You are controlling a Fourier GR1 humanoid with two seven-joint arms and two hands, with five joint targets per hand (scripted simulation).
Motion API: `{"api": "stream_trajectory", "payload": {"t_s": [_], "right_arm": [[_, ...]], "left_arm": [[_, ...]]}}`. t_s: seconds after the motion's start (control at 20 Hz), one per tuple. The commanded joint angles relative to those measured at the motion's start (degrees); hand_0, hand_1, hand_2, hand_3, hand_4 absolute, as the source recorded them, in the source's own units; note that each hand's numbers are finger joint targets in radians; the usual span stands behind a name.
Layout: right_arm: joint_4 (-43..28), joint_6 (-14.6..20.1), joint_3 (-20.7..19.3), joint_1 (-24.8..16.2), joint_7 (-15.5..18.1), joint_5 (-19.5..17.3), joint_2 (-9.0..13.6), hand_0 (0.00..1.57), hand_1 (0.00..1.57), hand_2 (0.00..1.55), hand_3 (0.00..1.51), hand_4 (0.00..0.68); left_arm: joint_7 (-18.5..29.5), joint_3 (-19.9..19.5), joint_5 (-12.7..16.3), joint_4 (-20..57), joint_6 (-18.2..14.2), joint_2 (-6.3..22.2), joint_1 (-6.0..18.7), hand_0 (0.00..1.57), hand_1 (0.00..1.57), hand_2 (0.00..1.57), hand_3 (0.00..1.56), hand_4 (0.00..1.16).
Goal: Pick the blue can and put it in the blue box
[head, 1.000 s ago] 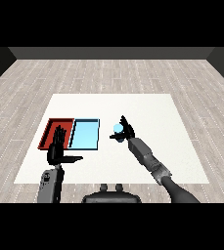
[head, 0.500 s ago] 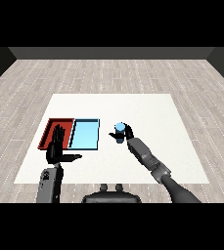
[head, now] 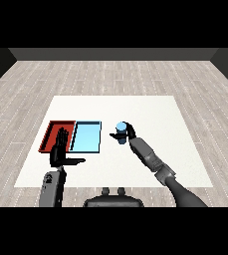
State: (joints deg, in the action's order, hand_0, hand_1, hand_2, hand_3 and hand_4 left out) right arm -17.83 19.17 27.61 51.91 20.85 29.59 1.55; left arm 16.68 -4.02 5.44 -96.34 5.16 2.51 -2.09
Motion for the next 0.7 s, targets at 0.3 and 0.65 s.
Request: {"api": "stream_trajectory", "payload": {"t_s": [0.3, 0.65], "right_arm": [[-21.4, 2.2, 1.2, -7.1, -5.1, -6.7, 6.7, 1.53, 1.53, 1.48, 1.41, 0.578], [-41.4, 3.1, 0.7, -14.2, -10.4, -8.6, 16.3, 1.50, 1.50, 1.47, 1.39, 0.582]], "left_arm": [[-3.3, 5.5, -2.9, 0.3, -1.2, -1.7, 2.7, 0.00, 0.00, 0.00, 0.00, 0.00], [-10.2, 12.1, -4.1, 1.5, -6.5, -2.5, 9.8, 0.00, 0.00, 0.00, 0.00, 0.00]]}}
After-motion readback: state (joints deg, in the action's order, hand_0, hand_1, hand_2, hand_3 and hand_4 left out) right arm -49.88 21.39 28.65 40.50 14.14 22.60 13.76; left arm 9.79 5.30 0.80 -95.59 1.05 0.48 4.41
